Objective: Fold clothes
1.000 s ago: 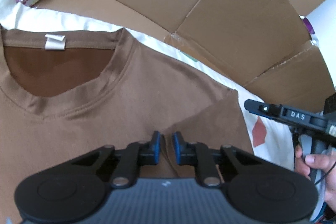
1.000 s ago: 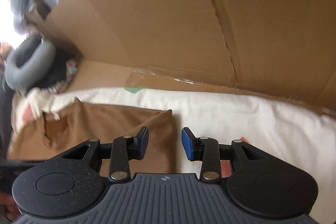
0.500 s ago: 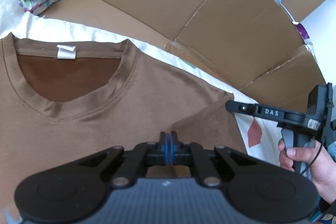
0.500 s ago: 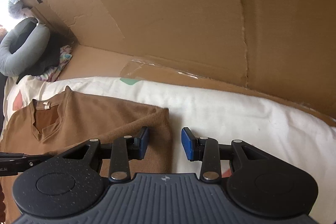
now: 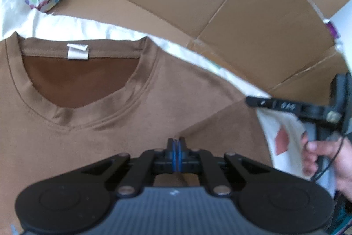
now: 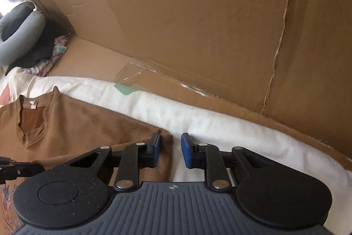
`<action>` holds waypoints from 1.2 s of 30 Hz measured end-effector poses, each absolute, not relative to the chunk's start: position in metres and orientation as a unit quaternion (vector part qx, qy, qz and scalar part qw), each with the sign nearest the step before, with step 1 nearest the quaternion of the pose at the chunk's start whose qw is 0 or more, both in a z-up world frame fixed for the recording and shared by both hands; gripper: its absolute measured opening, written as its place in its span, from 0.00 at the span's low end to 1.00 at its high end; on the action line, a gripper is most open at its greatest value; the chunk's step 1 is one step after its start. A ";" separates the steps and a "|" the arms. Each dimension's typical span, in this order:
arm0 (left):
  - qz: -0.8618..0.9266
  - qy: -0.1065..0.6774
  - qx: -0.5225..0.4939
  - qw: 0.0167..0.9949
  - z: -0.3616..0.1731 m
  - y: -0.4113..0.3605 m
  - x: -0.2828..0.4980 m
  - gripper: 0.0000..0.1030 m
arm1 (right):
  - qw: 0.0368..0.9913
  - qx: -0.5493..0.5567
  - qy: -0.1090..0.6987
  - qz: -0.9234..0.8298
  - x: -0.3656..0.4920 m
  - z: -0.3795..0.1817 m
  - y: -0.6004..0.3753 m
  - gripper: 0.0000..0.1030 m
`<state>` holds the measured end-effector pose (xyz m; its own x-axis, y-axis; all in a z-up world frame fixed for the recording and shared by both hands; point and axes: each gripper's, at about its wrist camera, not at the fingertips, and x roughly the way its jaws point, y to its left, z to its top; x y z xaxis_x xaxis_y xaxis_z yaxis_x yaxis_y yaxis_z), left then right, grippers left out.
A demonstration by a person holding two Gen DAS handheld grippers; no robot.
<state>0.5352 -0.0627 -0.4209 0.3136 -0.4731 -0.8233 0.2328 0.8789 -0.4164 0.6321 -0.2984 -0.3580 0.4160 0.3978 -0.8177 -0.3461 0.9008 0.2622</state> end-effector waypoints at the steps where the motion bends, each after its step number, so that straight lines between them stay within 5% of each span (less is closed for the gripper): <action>1: -0.216 0.546 -0.105 0.803 -0.422 -0.065 0.536 0.02 | 0.841 0.026 0.493 0.221 0.633 -0.359 -0.298 0.24; 12: -0.210 0.552 -0.099 0.801 -0.426 -0.067 0.541 0.03 | 0.844 0.037 0.482 0.233 0.634 -0.363 -0.302 0.25; 18: -0.199 0.552 -0.151 0.795 -0.429 -0.059 0.539 0.08 | 0.847 0.085 0.470 0.232 0.625 -0.341 -0.328 0.33; 24: -0.190 0.544 -0.170 0.799 -0.424 -0.061 0.516 0.28 | 0.849 0.131 0.463 0.217 0.591 -0.325 -0.359 0.38; 36: -0.199 0.556 -0.190 0.785 -0.417 -0.073 0.464 0.29 | 0.851 0.116 0.470 0.203 0.512 -0.330 -0.378 0.38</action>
